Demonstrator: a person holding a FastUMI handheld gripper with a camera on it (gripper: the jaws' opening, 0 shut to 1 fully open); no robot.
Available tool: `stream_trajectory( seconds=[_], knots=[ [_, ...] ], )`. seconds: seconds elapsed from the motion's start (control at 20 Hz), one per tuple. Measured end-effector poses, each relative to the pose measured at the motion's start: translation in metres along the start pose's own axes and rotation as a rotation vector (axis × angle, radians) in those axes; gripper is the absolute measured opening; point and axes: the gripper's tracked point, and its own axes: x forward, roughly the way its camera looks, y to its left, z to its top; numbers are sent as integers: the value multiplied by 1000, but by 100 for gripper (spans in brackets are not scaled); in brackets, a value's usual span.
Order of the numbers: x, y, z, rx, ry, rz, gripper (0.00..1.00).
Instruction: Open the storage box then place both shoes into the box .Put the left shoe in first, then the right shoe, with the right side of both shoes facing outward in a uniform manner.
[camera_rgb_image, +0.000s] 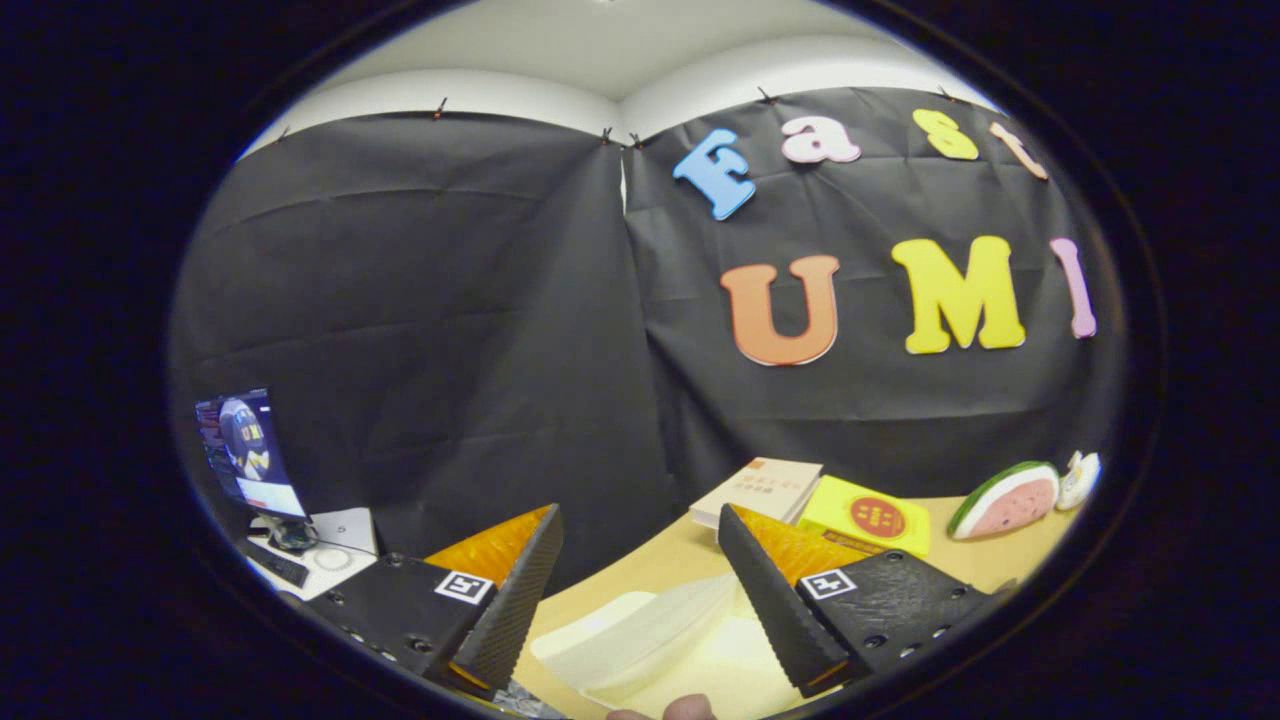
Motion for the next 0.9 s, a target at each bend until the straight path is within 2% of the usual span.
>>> stream_trajectory(
  seconds=[0.25,0.5,0.7,0.9],
  knots=[
    [-65,-85,1,-41,-62,-127,95],
    [-134,-188,-28,-62,-27,-275,95],
    [-183,-277,-69,-76,62,-409,95],
    [-218,-351,-131,-24,211,-534,95]
  ],
)
